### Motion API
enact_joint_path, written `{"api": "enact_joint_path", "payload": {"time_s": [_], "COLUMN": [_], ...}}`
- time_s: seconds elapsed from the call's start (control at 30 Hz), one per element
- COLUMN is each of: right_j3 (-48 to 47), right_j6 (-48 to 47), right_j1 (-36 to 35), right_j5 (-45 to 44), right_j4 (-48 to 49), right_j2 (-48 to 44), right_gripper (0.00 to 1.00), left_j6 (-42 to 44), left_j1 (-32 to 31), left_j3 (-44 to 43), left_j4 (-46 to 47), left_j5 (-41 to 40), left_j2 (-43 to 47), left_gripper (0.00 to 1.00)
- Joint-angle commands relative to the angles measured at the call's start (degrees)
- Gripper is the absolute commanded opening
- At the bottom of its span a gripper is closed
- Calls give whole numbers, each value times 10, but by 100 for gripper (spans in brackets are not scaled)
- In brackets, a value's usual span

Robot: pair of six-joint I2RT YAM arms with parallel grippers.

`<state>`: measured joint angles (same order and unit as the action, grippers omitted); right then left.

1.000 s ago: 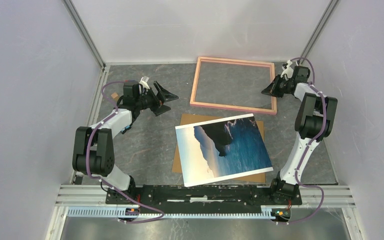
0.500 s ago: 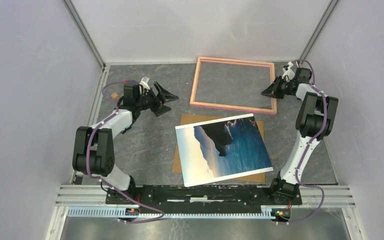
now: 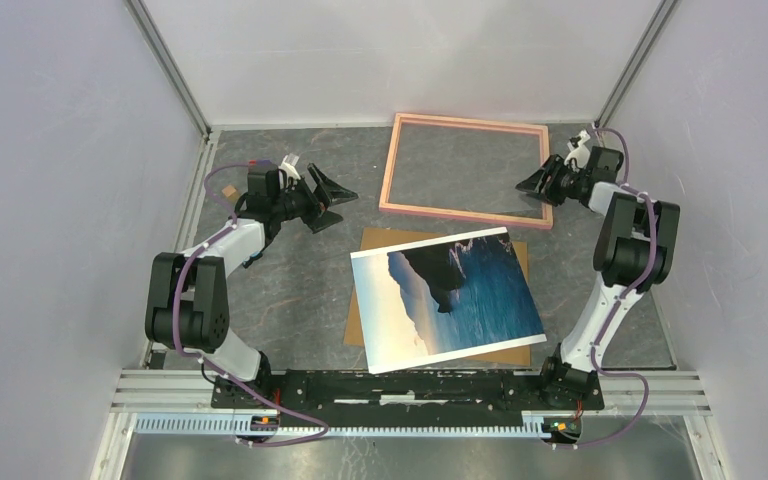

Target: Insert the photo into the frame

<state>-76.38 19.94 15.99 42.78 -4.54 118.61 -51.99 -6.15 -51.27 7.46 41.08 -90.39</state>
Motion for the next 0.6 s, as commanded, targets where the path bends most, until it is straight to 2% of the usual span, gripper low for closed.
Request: {"api": "enact_joint_path", "payload": {"time_s": [0.0, 0.13, 0.3, 0.47, 0.57], "right_j3": [74, 141, 183, 168, 151], "right_j6": [74, 106, 143, 146, 148], "right_j1": [-5, -5, -5, -5, -5], "right_j5": [-3, -32, -43, -46, -30], "right_j4": [138, 179, 219, 200, 184], "right_j2": [-72, -98, -106, -109, -100], "right_gripper": [53, 53, 46, 34, 22], "left_j6": [-22, -25, -27, -26, -28], "left_j1": [-2, -2, -2, -2, -2], "left_j3": [0, 2, 2, 2, 3], "left_j4": [24, 28, 32, 32, 32], "left_j5": [16, 18, 21, 22, 22], "left_j2": [-4, 0, 1, 2, 2], "left_gripper": [97, 97, 97, 97, 97]}}
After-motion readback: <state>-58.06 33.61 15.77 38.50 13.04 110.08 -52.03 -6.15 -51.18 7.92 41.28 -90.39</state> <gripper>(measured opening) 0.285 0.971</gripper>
